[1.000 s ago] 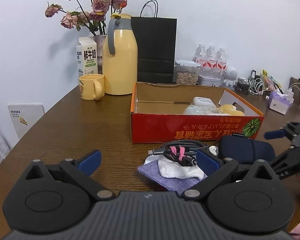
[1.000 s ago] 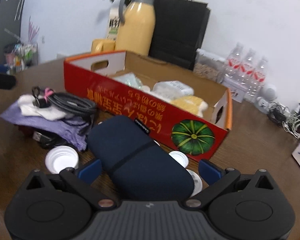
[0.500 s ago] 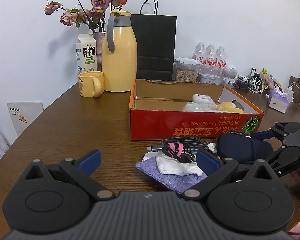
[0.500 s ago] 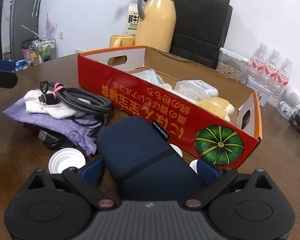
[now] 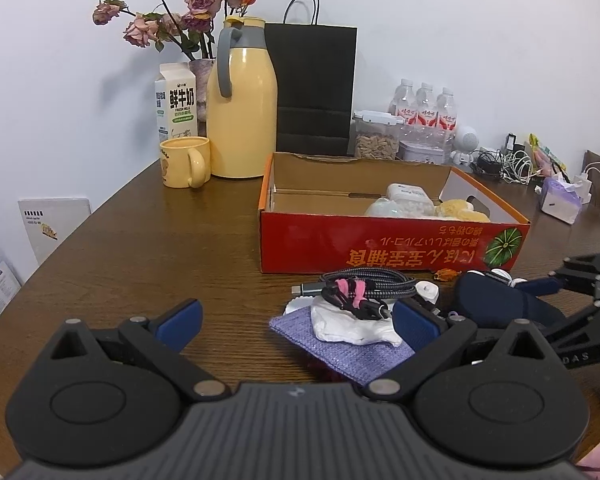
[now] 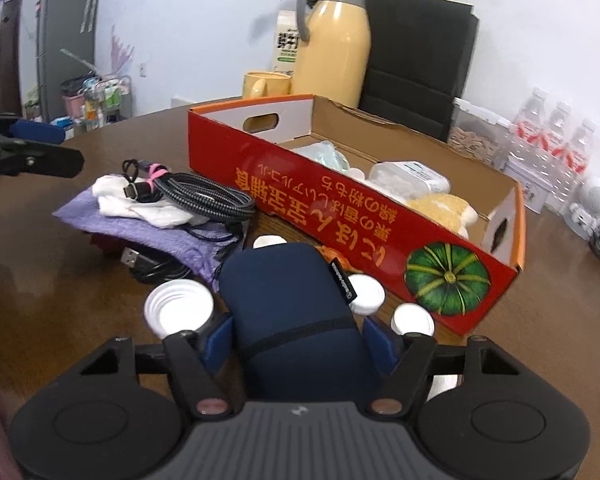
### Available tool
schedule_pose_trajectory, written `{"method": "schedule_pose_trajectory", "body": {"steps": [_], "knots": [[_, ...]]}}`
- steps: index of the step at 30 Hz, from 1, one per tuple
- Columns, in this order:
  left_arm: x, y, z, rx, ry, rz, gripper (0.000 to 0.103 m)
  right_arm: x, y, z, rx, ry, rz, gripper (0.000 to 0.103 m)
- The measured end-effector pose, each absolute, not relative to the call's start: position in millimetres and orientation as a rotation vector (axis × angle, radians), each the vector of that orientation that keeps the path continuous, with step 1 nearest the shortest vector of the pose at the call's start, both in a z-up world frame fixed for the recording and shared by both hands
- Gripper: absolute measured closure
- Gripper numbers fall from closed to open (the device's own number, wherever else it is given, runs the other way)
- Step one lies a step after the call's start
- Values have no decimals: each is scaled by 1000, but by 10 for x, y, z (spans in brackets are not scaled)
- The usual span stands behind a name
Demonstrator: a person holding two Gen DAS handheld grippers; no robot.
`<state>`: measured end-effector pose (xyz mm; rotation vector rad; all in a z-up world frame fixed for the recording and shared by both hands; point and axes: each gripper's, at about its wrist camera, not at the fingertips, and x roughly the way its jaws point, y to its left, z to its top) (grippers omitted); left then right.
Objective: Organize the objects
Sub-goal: 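Grasp the navy pouch with the right tool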
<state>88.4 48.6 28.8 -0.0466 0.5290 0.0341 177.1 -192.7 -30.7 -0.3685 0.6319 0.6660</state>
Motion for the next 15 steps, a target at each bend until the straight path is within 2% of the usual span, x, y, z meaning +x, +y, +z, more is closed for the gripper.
{"method": "schedule_pose_trajectory", "body": {"steps": [8,12,15], "knots": [[904,417,286,-45,537,36,0,1624,-1917,-335,-311,642,598,35],[903,385,313,-33,532,36,0,1720,-1968,-377,-239,654,606,28],[950,356,328,-20,536,37,0,1806,-1990,-416,-200,676,614,27]]}}
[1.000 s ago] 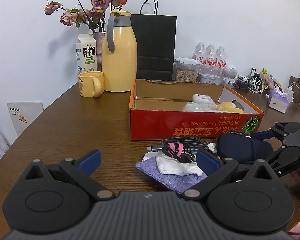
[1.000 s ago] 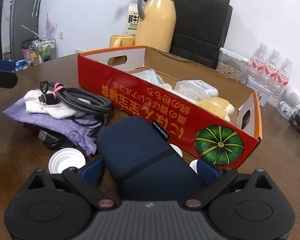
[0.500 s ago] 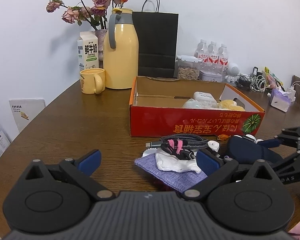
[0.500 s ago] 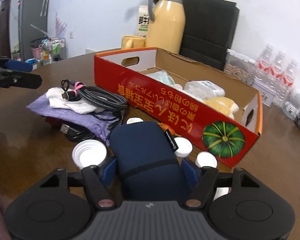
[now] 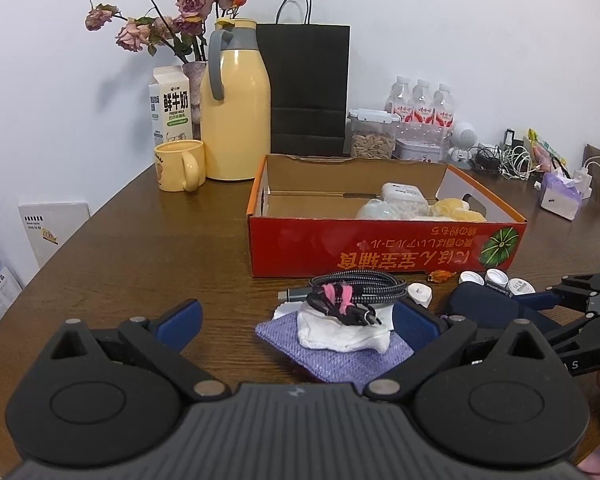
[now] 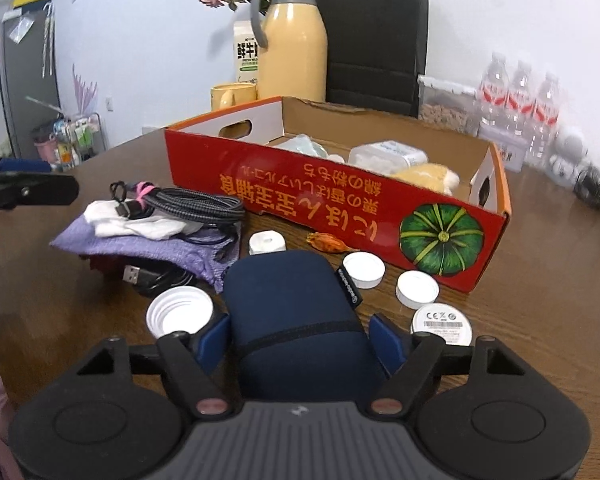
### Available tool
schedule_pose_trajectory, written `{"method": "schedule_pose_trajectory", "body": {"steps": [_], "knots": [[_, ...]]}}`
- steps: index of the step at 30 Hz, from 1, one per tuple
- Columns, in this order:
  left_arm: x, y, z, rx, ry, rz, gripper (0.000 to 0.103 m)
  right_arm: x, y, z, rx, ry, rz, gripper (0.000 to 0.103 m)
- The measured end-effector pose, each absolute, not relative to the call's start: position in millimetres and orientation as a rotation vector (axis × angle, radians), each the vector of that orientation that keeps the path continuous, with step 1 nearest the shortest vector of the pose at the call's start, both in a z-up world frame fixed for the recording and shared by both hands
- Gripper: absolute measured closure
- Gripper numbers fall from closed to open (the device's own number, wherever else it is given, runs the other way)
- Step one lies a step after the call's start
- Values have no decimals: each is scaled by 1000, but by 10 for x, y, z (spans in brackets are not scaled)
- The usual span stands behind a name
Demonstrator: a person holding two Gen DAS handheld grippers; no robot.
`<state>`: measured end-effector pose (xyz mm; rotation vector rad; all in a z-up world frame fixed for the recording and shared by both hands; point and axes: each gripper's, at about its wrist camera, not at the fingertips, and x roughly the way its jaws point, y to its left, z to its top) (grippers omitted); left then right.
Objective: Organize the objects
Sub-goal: 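Grasp the navy pouch with the right tool, then grasp the braided cable with left tool while right tool lifts the navy pouch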
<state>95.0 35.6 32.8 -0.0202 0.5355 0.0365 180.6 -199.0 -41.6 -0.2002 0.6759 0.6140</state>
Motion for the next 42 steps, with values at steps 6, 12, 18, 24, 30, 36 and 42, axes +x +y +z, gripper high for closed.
{"method": "schedule_pose_trajectory", "body": {"steps": [6,12,18,24,30,36,42], "knots": [[1203,243,373,30,547,7,0,1806,-2045,-448,-140,663,614,35],[1675,98,332,84,666,-41,0,1714,-2086,-476,-101,618,532,37],[2009,59,236,65,770,-75,0,1530,-2104,-472,-123,518,434,38],[2204,72,105,41,870,-151,0,1576,-2182,-454,-71,521,411,39],[2307,79,-14,31,913,-120,0,1573,-2171,-457,-79,522,409,39],[2311,132,-42,-21,905,-138,6,1577,-2158,-467,-77,530,400,39],[2228,141,-25,-34,854,-132,14,1578,-2157,-472,-81,532,395,39]]}}
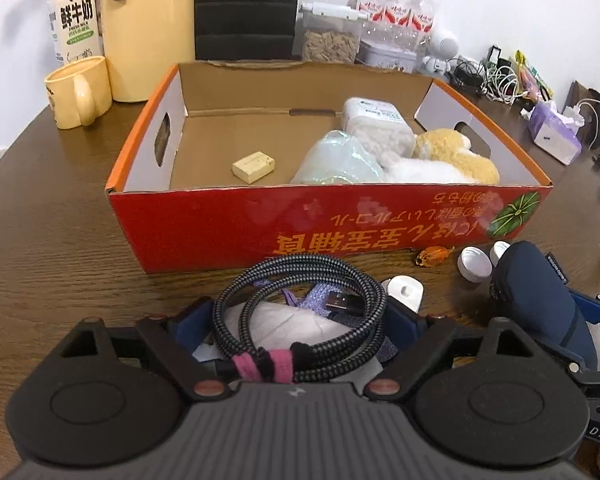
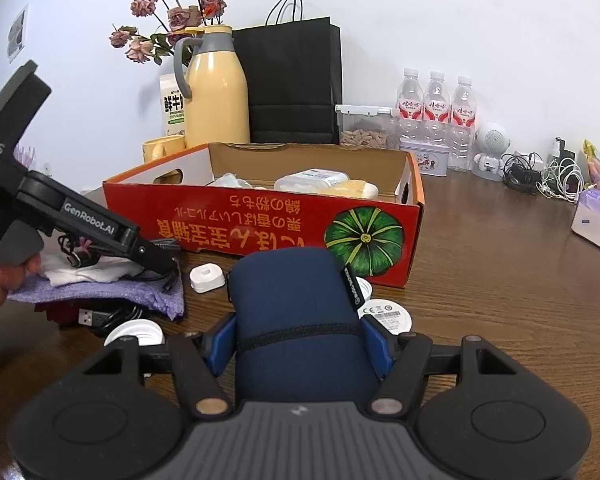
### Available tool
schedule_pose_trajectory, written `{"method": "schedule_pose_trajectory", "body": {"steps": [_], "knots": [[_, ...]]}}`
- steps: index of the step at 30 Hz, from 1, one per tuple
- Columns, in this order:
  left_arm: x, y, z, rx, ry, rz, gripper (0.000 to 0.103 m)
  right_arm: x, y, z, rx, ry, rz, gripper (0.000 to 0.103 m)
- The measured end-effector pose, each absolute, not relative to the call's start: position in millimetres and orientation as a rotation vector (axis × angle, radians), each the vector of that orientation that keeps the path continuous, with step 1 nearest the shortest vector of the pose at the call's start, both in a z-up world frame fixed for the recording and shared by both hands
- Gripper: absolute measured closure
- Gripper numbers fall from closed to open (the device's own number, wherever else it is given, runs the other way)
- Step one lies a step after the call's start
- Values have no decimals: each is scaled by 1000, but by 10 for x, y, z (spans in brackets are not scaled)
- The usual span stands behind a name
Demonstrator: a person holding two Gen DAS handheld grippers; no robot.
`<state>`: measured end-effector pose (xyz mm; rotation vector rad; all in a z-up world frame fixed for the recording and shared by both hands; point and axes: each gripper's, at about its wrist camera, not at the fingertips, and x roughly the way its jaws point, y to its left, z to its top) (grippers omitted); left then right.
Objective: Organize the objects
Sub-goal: 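Grasp the braided cable with left tool while right tool lifts the navy pouch, then lower the cable and navy pouch into the box and open both tools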
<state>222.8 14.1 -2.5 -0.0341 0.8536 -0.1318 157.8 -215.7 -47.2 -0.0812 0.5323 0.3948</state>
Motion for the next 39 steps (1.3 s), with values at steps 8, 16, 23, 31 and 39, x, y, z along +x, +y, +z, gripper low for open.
{"method": "schedule_pose_trajectory", "body": {"steps": [8,16,23,31,39], "knots": [[2059,147,83,-28,768,-123,15,1576,-2152,-471,-90,529,385,39],[1830,169,272,-5,668,-113,15,1527,-2120,-467,-109,515,384,39],[1739,217,489,-11,582,-115,15,1504,-2073,-375,-83,494,409,39],[1860,227,715,-45,496,-119,15,1559,-1964,55,-57,387,423,39],[2152,265,973,-93,406,-108,15,2012,-1638,515,-52,292,426,39]]}}
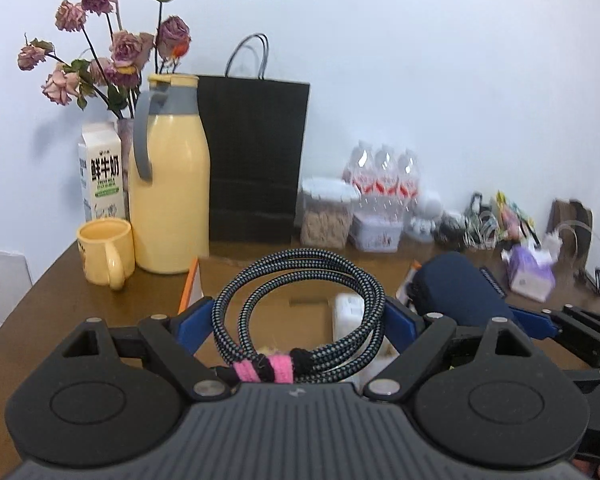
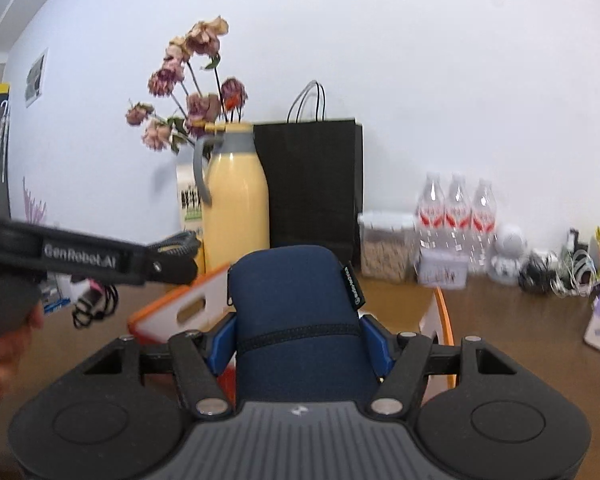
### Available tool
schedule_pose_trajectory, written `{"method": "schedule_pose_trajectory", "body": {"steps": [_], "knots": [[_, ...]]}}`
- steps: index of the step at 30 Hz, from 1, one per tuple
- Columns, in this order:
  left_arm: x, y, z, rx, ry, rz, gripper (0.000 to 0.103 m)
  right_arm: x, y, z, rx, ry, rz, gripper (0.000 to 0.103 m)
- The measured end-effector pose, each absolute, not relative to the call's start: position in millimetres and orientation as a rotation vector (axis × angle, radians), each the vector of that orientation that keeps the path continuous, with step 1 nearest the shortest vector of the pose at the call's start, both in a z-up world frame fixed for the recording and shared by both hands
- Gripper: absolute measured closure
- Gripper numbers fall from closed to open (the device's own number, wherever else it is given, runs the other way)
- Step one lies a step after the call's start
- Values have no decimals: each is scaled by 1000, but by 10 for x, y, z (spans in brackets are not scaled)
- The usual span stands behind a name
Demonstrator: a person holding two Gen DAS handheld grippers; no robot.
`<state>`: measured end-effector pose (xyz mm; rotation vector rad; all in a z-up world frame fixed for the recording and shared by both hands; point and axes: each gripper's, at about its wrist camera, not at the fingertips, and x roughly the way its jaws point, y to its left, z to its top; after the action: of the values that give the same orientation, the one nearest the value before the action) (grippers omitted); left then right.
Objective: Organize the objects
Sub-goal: 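Lower the cable and navy pouch into the box and open both tools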
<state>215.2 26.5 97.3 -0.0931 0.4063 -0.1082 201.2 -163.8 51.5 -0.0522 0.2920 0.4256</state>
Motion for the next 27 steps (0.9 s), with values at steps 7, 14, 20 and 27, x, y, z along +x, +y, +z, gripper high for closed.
{"method": "schedule_pose_trajectory", "body": {"steps": [7,14,20,27], "knots": [[2591,329,961,-136,394,-52,15,2593,-1333,574,-49,305,410,39],[3054,253,708,-129,443,-26,15,3099,-1191,340,1,390,373,39],[3260,313,495,-122,532,2,15,3290,-1212,78,-6,490,361,39],[3318,220,313,-81,613,-10,15,3263,-1266,12,-33,507,313,39]]}}
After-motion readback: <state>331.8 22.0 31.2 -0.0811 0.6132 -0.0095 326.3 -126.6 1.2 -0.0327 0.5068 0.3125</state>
